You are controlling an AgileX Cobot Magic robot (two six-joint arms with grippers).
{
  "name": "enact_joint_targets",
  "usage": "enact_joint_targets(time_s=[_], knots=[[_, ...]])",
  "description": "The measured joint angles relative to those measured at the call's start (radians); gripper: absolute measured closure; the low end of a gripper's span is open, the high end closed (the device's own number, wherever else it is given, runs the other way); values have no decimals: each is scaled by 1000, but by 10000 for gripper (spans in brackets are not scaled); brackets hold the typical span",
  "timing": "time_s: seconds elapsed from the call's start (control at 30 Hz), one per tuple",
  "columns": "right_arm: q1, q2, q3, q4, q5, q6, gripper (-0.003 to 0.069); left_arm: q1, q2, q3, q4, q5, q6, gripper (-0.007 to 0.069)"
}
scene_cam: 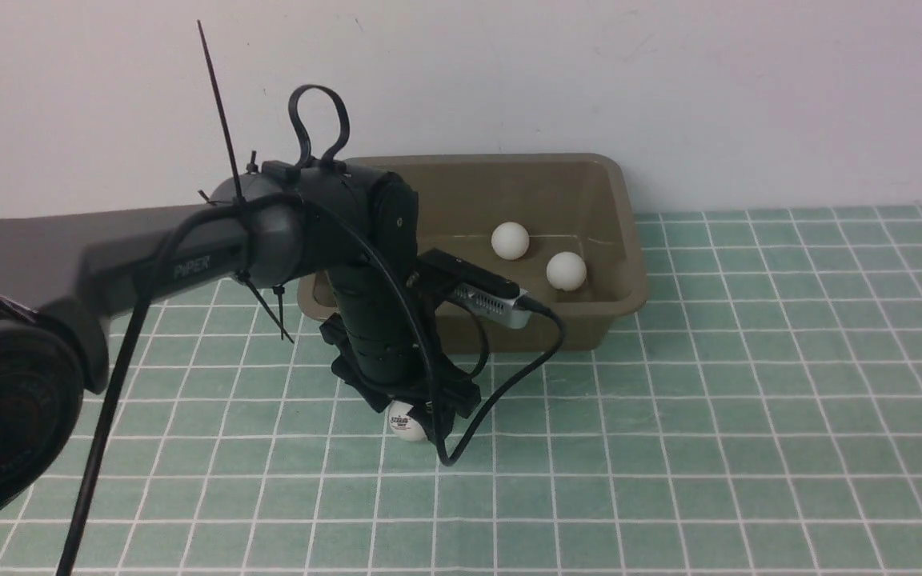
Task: Put the table tennis balls in the box on the green coffee tablecloth.
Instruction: 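Reach for and grasp a ping pong ball on the table beside the basket, then drop the ball into the bin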
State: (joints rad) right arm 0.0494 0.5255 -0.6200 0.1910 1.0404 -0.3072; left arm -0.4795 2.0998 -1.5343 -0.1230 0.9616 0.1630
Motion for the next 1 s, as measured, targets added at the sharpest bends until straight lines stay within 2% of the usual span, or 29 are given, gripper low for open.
enact_joint_targets(time_s=[0.17, 0.37, 0.53, 0.7, 0.9, 1.0], knots=[[0, 0, 0, 0, -2, 0, 676, 0, 12, 0, 0, -20, 0, 117], [0, 0, 0, 0, -5, 0, 676, 0, 27, -3, 13, 5, 0, 274], [0, 0, 0, 0, -7, 0, 676, 0, 9, -58, 40, 119, 0, 272], [0, 0, 0, 0, -10, 0, 676, 0, -60, -236, 55, 246, 2, 272], [0, 0, 0, 0, -13, 0, 676, 0, -91, -400, 77, 251, 51, 272], [0, 0, 0, 3, -13, 0, 676, 0, -71, -416, 123, 133, 66, 272]])
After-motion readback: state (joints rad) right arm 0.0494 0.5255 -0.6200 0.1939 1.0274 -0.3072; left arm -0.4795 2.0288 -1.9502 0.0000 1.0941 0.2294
